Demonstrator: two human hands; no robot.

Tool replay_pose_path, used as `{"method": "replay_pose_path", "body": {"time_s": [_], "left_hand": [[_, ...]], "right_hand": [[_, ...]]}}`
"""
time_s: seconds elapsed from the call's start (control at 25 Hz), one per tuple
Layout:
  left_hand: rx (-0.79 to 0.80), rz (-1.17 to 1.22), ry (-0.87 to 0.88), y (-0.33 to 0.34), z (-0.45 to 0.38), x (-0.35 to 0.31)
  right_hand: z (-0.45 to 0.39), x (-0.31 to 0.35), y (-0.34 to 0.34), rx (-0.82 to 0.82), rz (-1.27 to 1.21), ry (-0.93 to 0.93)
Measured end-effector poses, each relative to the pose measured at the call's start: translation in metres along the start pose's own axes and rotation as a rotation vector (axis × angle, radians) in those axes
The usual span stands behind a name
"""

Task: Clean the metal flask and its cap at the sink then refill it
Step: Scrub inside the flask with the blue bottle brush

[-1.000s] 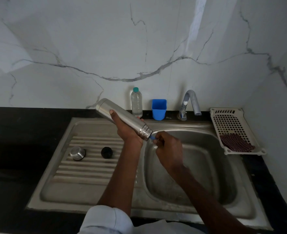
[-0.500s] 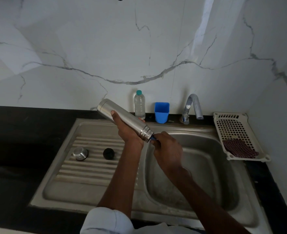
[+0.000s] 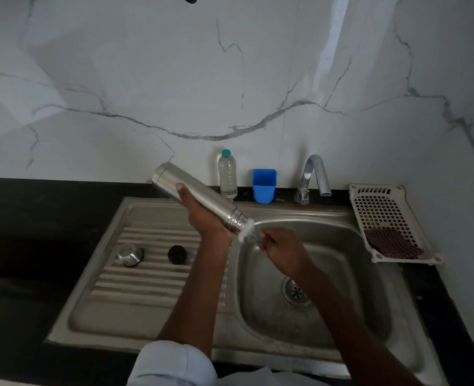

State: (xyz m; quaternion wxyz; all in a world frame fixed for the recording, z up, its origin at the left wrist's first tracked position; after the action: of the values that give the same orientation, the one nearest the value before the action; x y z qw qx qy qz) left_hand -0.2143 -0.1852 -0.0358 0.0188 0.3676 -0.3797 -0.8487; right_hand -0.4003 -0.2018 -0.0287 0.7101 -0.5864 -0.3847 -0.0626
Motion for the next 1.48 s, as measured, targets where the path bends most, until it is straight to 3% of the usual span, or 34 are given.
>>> {"method": "replay_pose_path", "body": {"time_s": [0.12,0.24,0.32,0.44,0.52,0.68,0.84,1.0,1.16,1.28,1.48], "left_hand": [[0.011,0.074,0.013,-0.002,-0.016,-0.012],[-0.074,0.197,0.055,-0.014,-0.023,-0.040],[-0.172,0.149,0.022,-0.019,-0.013,-0.023],[-0.236,0.061,-0.047,-0.014,-0.001,0.005],[-0.227,0.080,-0.047,-0.011,-0.013,-0.003],[-0.283,0.137,-0.035,-0.018,-0.027,-0.009],[-0.213,0.040,-0.060,-0.012,-0.017,0.013],[-0.109,0.097,0.032,-0.009,-0.036,-0.020],[-0.023,0.029,0.171,-0.018,-0.053,-0.046],[0.069,-0.091,0.294,-0.013,-0.051,-0.060],[0.327,-0.409,0.394,0.030,-0.007,-0.045]], "right_hand": [[0.001,-0.013,-0.019,-0.041,-0.006,-0.050],[0.031,-0.052,-0.040,-0.036,-0.031,0.040],[0.024,-0.034,-0.033,-0.119,0.027,0.055],[0.010,0.008,-0.020,-0.309,0.125,-0.064],[0.014,-0.013,-0.036,-0.357,0.064,-0.104],[0.039,-0.073,-0.045,-0.357,-0.098,0.144],[0.016,-0.031,-0.031,-0.353,-0.052,0.058],[0.040,-0.090,-0.035,-0.167,-0.065,0.170],[0.056,-0.127,-0.029,-0.133,-0.098,0.220],[0.067,-0.141,-0.030,-0.203,-0.314,0.324],[0.067,-0.125,-0.025,-0.221,-0.581,0.272]]}}
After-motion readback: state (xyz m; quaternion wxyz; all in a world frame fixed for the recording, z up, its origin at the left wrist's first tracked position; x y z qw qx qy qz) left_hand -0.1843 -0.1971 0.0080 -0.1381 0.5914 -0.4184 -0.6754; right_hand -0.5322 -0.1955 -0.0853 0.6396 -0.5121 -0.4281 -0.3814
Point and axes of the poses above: each hand's wrist, its own z-axis away from the middle knuckle, its own y-axis out of the palm, x = y × z, the point moved 10 cm from there along -z, towards the middle knuckle, and after that the axes turned 7 degrees about z, right-handed, at the moved point
